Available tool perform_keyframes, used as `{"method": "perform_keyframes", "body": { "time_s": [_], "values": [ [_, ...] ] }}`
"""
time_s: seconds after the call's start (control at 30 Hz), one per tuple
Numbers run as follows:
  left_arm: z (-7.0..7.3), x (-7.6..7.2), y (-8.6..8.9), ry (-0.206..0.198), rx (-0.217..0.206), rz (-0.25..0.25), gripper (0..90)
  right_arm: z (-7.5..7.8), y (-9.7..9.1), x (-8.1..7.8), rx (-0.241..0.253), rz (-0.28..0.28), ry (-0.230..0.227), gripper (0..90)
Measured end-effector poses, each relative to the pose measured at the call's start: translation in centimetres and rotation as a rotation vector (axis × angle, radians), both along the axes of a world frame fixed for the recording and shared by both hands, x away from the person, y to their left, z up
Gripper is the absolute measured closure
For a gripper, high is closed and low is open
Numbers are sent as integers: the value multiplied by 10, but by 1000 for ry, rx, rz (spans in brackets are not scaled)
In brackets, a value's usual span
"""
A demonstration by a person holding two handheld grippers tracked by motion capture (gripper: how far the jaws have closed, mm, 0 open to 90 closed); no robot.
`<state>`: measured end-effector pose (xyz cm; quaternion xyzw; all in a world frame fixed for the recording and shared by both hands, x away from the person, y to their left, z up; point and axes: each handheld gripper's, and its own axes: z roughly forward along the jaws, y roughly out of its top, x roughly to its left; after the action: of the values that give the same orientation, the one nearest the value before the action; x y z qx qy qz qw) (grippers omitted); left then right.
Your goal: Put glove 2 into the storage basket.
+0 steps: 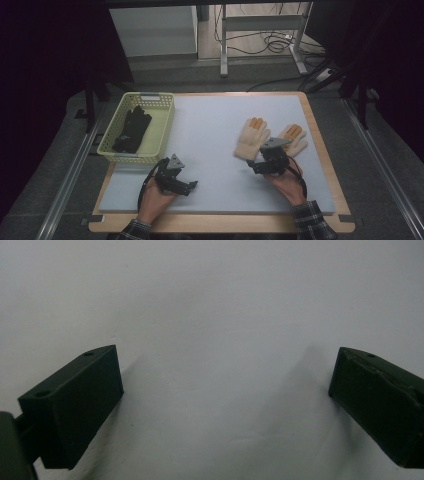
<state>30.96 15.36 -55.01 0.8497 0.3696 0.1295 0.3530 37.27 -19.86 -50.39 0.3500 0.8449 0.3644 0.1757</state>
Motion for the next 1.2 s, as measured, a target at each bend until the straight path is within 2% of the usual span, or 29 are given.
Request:
{"method": "perform_keyframes", "body": {
  "time_s": [0.17,0.3,0.4,0.6,0.7,0.73,0.8,0.87,0.93,1.03,1.2],
  "values": [
    [0,0,0,0,0,0,9,8,3,26,-9,-32,-18,399],
    [0,0,0,0,0,0,9,8,6,46,-13,-54,-12,406],
    [0,0,0,0,-1,0,9,4,12,61,-9,-65,5,334],
    [0,0,0,-1,-1,0,9,-9,23,83,-62,-107,31,208],
    [0,0,0,-1,-1,0,9,-17,24,90,-51,-115,60,204],
    [0,0,0,-1,-1,0,9,-19,24,91,-45,-112,68,219],
    [0,0,0,-1,-1,0,9,-19,24,91,-39,-91,75,310],
    [0,0,0,-1,-1,0,9,-18,26,89,-55,-65,68,421],
    [0,0,0,-1,-1,0,9,-17,28,86,-69,-63,65,497],
    [0,0,0,-1,-1,0,10,-17,27,84,-51,-64,64,559],
    [0,0,0,-1,-1,0,10,-14,25,79,-52,-37,42,573]
  ]
}}
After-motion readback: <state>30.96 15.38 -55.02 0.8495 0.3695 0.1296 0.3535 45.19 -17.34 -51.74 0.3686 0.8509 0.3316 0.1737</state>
